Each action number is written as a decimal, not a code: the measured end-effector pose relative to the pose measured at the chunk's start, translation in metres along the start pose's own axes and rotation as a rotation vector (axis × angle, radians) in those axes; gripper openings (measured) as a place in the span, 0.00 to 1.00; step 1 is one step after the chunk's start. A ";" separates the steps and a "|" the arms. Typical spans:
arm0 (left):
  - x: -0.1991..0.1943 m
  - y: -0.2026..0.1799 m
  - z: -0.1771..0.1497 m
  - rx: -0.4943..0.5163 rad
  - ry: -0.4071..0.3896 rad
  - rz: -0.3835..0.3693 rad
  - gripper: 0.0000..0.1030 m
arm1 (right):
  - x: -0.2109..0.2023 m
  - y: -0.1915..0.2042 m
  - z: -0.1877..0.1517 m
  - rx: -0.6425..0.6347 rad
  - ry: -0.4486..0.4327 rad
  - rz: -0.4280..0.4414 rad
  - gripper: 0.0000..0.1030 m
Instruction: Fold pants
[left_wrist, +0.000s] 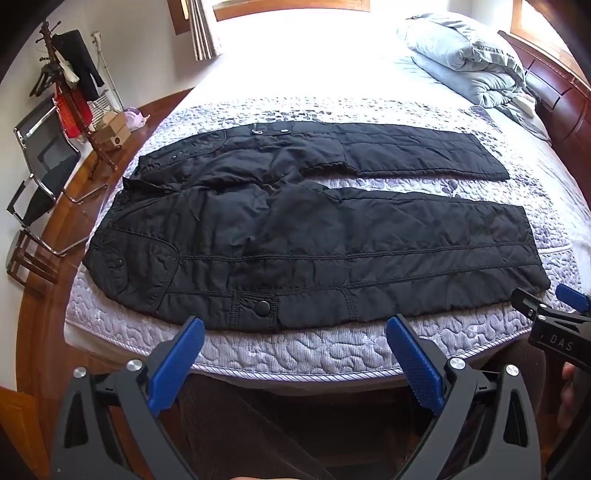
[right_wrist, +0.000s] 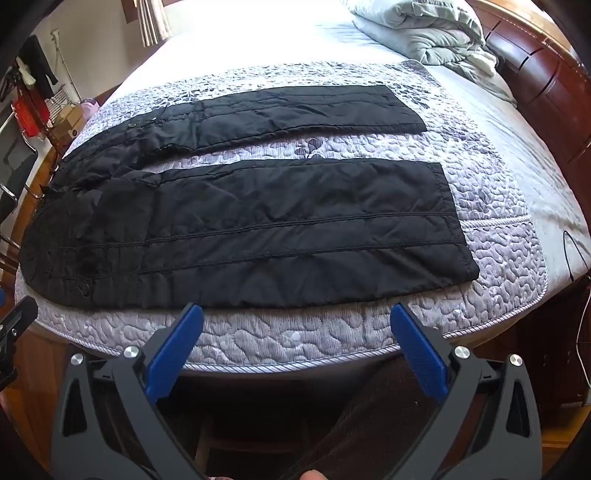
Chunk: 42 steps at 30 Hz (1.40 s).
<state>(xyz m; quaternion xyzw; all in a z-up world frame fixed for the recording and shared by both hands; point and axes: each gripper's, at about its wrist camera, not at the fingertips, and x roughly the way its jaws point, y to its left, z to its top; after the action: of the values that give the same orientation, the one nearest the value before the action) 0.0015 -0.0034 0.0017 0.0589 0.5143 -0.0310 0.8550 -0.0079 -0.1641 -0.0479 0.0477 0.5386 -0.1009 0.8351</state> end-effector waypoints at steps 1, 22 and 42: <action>0.000 0.000 0.000 0.000 -0.001 -0.001 0.97 | 0.001 0.000 0.000 0.002 0.001 0.003 0.98; -0.004 -0.002 0.000 0.014 -0.019 0.004 0.97 | -0.002 -0.003 0.002 0.004 0.005 0.013 0.98; -0.005 -0.003 0.002 0.015 -0.023 0.005 0.97 | -0.001 -0.005 0.004 0.003 0.010 0.015 0.98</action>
<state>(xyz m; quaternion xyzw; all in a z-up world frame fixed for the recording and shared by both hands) 0.0002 -0.0062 0.0072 0.0661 0.5039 -0.0334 0.8606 -0.0057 -0.1696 -0.0456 0.0536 0.5422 -0.0953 0.8331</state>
